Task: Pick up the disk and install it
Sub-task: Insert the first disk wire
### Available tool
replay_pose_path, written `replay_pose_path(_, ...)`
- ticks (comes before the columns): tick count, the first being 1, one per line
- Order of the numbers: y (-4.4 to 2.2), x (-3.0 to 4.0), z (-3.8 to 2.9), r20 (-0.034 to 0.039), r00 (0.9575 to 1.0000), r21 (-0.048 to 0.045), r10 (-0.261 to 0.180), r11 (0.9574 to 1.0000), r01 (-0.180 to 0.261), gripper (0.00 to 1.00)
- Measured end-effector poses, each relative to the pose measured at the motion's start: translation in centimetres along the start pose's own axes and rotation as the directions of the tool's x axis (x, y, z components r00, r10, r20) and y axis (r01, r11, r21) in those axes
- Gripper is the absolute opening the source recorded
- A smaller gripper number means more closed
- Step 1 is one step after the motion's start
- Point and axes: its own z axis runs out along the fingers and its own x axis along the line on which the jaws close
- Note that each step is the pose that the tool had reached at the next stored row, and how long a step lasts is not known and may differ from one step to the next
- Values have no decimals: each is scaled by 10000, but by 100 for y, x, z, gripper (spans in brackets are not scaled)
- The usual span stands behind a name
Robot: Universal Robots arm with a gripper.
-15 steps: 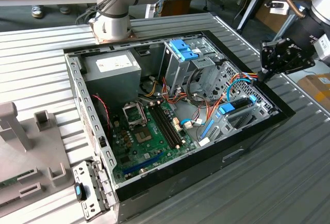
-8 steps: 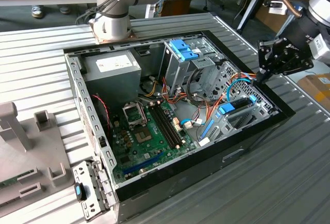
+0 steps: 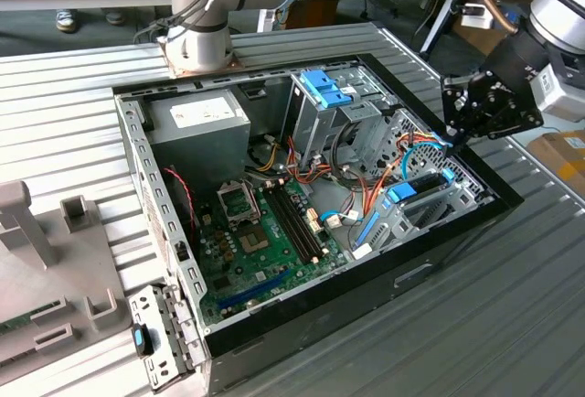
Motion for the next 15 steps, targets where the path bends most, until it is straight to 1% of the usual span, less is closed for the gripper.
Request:
replay_pose_path(2,2,-2,1,-45,9996,2,278,9996,-278,16)
replay_pose_path(6,9,-13,2,-100,9977,16,669,9978,-669,16)
replay_pose_path(7,28,-36,1,-103,9976,19,679,9977,-679,16)
replay_pose_path(8,91,-115,-1,-116,9976,31,679,9977,-679,16)
replay_pose_path(9,130,-164,-3,-121,9976,36,687,9976,-686,16)
replay_pose_path(10,154,-194,-2,-125,9973,39,718,9974,-718,16)
replay_pose_path(12,166,-207,3,-134,9968,44,791,9969,-790,16)
replay_pose_path(13,166,-208,6,-154,9954,52,942,9955,-941,16)
replay_pose_path(14,168,-208,13,-190,9918,76,1266,9919,-1265,16)
replay_pose_path(15,167,-208,13,-202,9904,82,1366,9906,-1365,16)
